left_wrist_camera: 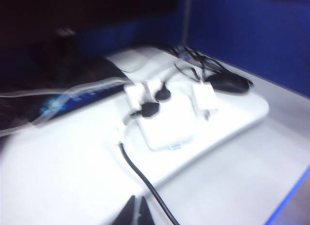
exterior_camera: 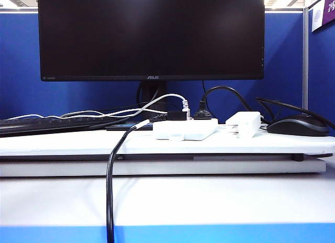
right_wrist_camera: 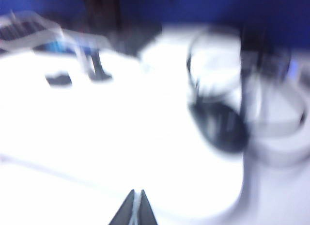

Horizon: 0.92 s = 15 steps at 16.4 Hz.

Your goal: Unplug the white charger from the socket, then place it next to the socket.

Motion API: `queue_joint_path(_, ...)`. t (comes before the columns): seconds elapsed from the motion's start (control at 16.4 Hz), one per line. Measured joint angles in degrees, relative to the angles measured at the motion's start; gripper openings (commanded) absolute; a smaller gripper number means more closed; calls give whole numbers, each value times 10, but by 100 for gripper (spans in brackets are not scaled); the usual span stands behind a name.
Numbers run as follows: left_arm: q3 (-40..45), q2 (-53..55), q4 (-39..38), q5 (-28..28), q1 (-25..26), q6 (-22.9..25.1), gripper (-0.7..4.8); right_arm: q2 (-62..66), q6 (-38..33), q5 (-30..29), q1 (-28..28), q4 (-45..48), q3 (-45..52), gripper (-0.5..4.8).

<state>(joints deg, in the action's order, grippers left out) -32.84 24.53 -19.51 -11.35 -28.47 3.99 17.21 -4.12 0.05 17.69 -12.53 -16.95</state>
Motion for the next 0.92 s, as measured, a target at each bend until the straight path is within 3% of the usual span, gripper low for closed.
queue_joint_path(0.43,161,29,147,7,0,-22,-5,-19,-16,1,0,7,88,-6)
queue_joint_path(0.49,207,31,208,15,0,-23,-5,-18,-17,-1,0,9,116,-6)
queue_joint_path(0.61,250,33,248,33,0,-24,-5,-18,-17,-1,0,24,142,-6)
queue_joint_path(0.92,292,33,271,59,0,-23,-5,-19,-16,-7,0,27,153,-6)
